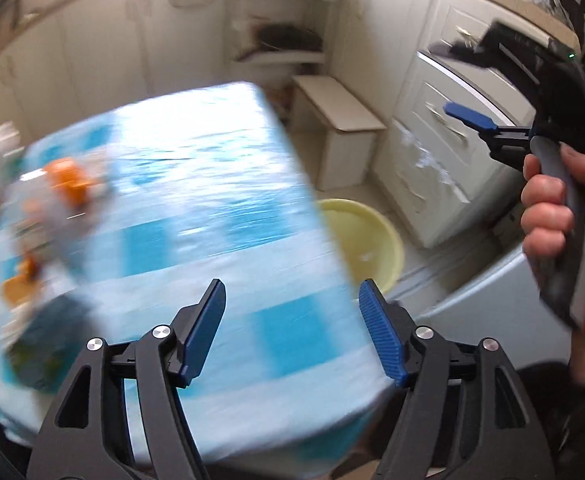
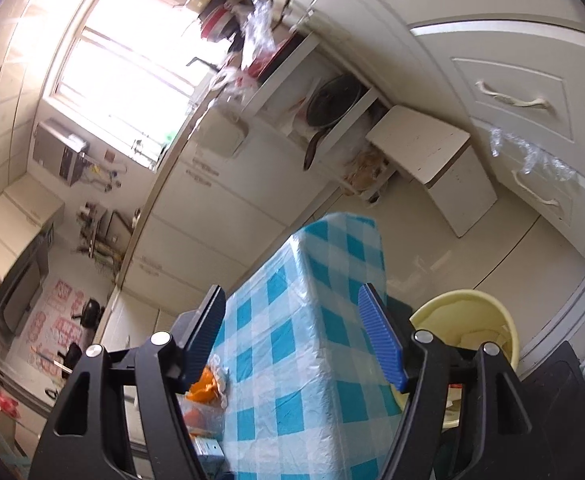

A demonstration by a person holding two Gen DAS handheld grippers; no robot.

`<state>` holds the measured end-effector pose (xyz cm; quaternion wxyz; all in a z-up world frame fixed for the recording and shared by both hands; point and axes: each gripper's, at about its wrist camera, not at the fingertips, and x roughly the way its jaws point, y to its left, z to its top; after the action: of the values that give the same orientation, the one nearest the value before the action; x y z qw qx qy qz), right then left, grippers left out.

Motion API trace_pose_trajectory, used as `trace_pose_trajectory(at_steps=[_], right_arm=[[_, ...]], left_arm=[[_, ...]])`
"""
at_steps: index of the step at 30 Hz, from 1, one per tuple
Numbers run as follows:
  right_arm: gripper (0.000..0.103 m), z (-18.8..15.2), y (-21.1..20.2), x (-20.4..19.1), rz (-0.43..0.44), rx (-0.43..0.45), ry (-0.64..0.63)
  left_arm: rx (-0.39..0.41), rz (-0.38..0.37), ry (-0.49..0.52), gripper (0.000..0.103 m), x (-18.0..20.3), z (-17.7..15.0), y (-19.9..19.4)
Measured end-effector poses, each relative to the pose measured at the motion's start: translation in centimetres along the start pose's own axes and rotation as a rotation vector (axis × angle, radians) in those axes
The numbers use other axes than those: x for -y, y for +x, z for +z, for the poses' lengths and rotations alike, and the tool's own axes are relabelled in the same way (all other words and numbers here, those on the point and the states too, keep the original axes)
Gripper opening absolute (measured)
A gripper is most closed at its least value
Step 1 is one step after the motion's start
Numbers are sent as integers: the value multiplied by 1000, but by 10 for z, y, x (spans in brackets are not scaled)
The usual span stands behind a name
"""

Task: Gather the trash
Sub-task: 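Move both open grippers back toward the orange peels and milk carton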

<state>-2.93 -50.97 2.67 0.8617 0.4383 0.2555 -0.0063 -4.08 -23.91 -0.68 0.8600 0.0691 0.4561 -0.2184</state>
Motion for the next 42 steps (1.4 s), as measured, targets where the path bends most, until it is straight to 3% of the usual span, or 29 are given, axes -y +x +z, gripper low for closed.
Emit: trace_pose_trajectory(at_steps=[7,13,22,26,31,32,38,42], right_arm=[[69,-26,32,-25,21,-101,-47],[69,-46,53,-39,21,-176,-83],[69,-71,81,-62,15,-292,-182],[69,-89,95,-84,33,-355,-254],[69,-126,119,-120,71,-463,-381],[69,-132,122,-125,79,-483,-399],[70,-182,142,-152,122,-620,-479],[70,-212,153,-163,137,-690,-470]], left_arm=[[83,266,-23,69,-102,-34,-57],[45,326,-53,70,-159,-34,-59],[-23,247,-121,72,-190,-48,-39],[-74,90,-140,72,-189,-56,-30],[-85,-46,-102,72,-176,-59,-35],[-75,-41,-108,72,-177,-58,-38],[-64,161,-193,73,-216,-51,-38],[-41,167,-262,72,-236,-52,-42]])
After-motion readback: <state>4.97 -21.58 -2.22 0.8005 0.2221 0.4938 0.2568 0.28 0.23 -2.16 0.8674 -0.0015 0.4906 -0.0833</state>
